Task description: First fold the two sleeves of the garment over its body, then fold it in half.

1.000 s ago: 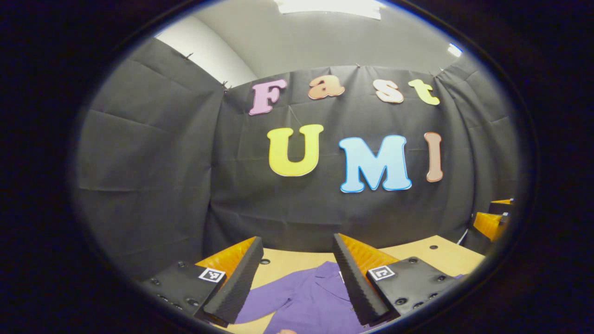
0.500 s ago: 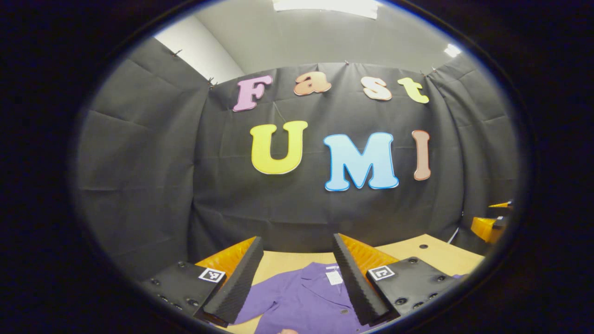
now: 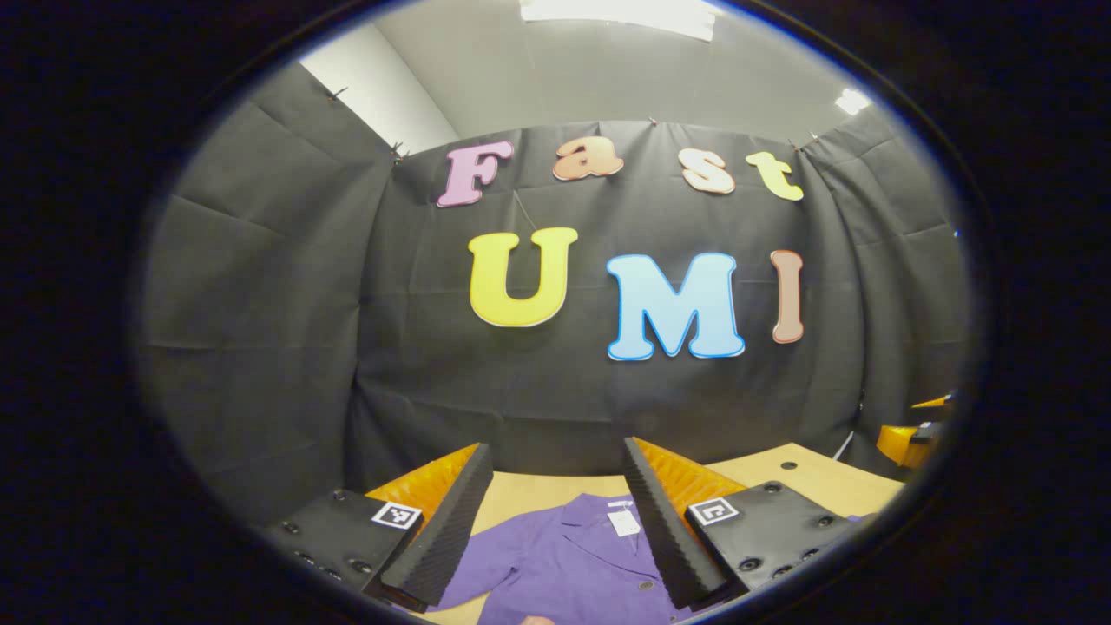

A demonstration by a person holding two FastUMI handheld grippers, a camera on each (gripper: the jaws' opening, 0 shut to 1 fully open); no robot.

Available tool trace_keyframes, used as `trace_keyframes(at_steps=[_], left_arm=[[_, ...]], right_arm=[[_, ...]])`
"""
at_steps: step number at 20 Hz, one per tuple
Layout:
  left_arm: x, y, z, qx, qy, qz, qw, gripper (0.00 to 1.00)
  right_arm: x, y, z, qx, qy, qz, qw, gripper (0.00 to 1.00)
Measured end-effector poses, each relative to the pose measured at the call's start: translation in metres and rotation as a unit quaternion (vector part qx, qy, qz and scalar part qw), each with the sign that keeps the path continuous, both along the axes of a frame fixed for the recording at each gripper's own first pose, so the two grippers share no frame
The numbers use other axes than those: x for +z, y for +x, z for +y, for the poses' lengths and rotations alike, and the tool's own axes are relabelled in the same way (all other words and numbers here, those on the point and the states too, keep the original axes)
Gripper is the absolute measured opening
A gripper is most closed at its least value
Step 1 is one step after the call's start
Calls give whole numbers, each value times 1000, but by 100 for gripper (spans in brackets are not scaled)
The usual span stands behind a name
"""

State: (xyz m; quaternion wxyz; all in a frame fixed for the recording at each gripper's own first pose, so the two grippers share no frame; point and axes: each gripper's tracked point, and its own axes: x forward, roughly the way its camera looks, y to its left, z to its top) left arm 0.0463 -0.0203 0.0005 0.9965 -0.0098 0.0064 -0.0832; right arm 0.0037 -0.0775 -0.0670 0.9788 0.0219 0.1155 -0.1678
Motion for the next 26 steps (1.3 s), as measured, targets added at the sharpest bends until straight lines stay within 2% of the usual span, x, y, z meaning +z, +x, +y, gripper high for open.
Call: trace_keyframes(at_steps=[4,6,9,19,26], left_arm=[[-1,3,-12,-13,0,0,1000,95],[1,5,-23,-25,-14,-4,1000,95],[-2,14,-24,-22,-6,-3,1000,95],[-4,10,-21,-5,-2,0,1000,96],[-18,1,-10,28,-21,31,999,95]], right_arm=[[-45,-13,-34,-47,24,61,997,92],[-70,-20,-50,-70,41,95,992,90],[-107,-30,-75,-99,61,139,983,90],[-204,-69,-137,-181,121,254,942,91],[-261,-97,-155,-205,178,318,908,91]])
